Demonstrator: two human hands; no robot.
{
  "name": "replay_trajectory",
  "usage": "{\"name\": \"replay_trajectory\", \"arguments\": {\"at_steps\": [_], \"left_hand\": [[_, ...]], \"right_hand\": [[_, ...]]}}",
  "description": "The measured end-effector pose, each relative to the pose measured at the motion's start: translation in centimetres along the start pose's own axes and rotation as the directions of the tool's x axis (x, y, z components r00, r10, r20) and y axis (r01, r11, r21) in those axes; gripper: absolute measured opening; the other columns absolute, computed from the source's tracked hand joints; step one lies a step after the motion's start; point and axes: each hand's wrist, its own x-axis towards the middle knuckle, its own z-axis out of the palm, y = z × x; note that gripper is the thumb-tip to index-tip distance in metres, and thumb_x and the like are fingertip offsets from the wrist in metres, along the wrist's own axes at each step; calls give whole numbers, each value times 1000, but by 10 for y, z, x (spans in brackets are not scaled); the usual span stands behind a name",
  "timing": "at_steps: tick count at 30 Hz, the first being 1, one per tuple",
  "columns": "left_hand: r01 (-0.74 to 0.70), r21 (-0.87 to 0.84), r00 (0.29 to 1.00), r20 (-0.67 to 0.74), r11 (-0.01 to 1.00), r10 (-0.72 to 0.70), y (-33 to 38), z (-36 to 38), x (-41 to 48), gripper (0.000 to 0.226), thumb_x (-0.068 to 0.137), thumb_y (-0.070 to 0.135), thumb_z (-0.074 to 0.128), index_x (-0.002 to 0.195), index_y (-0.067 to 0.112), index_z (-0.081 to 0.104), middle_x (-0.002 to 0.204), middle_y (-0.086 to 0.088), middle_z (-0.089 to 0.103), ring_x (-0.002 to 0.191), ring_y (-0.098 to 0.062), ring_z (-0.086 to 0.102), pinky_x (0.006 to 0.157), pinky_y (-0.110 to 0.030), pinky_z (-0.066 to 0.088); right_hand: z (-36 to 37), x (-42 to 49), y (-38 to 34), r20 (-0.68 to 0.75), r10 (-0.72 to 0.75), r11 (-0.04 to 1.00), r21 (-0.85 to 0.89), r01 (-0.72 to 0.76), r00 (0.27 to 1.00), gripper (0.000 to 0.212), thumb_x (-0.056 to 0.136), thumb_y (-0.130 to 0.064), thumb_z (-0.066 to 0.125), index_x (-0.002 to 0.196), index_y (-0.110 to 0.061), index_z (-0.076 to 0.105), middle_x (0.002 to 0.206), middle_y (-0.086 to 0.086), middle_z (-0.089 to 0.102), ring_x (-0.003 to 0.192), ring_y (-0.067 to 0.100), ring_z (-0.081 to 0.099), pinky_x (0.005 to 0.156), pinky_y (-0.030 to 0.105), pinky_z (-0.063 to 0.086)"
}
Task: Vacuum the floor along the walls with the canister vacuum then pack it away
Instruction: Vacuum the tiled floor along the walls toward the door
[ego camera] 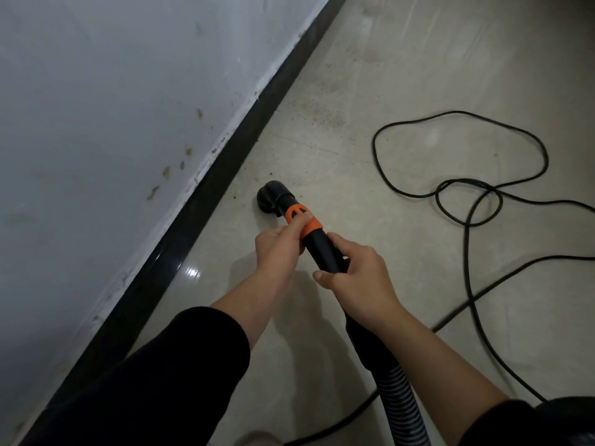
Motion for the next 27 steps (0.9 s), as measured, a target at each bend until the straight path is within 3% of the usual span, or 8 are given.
{"name": "replay_trajectory", "arguments": {"at_steps": [10, 15, 19, 27], "left_hand": [[-12, -52, 999, -30, 999, 10, 2, -17, 3, 24, 80, 24, 77, 71, 6, 64, 80, -12, 63, 82, -23, 63, 92, -42, 54], [-16, -75, 999, -50, 997, 12, 4, -24, 5, 22, 81, 23, 76, 70, 7, 67, 80, -13, 69, 93, -28, 69, 91, -37, 55], [-30, -51, 997, -79, 998, 26, 7, -28, 11, 25, 79, 24, 77, 69, 5, 65, 78, -13, 63, 80, -24, 63, 91, -44, 53], [-55, -55, 991, -125, 997, 48, 12, -34, 22, 24, 77, 22, 78, 66, 7, 62, 78, -13, 60, 77, -24, 61, 89, -44, 54]], "right_hand": [[13, 3, -4, 45, -35, 998, 44, 33, 998, 45, 80, -5, 72, 122, -19, 63, 109, 13, 68, 96, 26, 64, 81, 35, 53], [21, 8, -3, 68, -48, 997, 65, 44, 997, 49, 80, -6, 71, 124, -26, 63, 105, 8, 68, 94, 23, 64, 72, 23, 51], [31, 15, -2, 71, -59, 995, 82, 53, 996, 46, 79, -7, 71, 114, -35, 63, 94, 6, 67, 83, 20, 64, 69, 29, 52], [42, 26, -3, 77, -82, 994, 81, 75, 994, 43, 77, -8, 71, 113, -31, 64, 91, 8, 66, 80, 22, 63, 69, 32, 52]]}}
